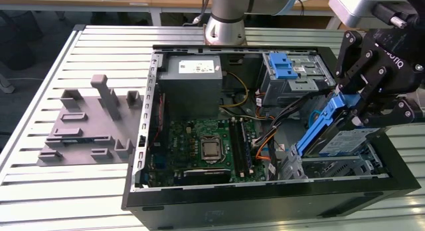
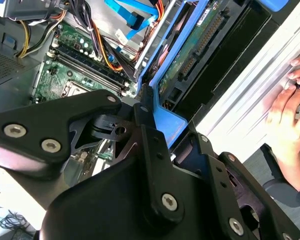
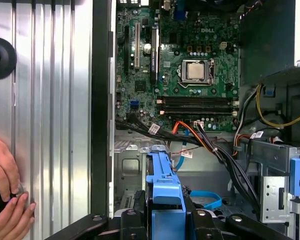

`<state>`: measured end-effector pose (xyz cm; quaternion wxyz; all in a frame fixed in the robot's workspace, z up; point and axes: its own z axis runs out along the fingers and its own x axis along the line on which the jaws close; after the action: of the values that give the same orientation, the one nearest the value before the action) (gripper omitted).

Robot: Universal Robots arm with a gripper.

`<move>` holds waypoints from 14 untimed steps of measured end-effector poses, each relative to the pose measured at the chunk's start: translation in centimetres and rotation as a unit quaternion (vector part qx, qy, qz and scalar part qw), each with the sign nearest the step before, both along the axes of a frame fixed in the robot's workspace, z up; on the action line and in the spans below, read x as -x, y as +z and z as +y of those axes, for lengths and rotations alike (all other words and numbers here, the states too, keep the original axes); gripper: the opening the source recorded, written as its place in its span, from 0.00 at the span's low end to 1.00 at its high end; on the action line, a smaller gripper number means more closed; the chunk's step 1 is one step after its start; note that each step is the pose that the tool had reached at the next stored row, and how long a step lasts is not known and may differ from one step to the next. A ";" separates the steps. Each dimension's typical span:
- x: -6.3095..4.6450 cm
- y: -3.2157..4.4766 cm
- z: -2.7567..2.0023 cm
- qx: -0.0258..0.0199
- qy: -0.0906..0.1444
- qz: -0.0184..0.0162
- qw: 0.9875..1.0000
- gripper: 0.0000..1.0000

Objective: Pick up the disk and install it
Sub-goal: 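Insert the disk into the insertion slot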

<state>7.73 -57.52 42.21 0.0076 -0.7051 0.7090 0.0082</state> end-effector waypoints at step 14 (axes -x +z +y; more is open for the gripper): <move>0.0 -1.24 -0.04 0.000 0.000 -0.002 1.000 0.36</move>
<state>7.73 -57.56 40.97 0.0090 -0.7051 0.7090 0.0069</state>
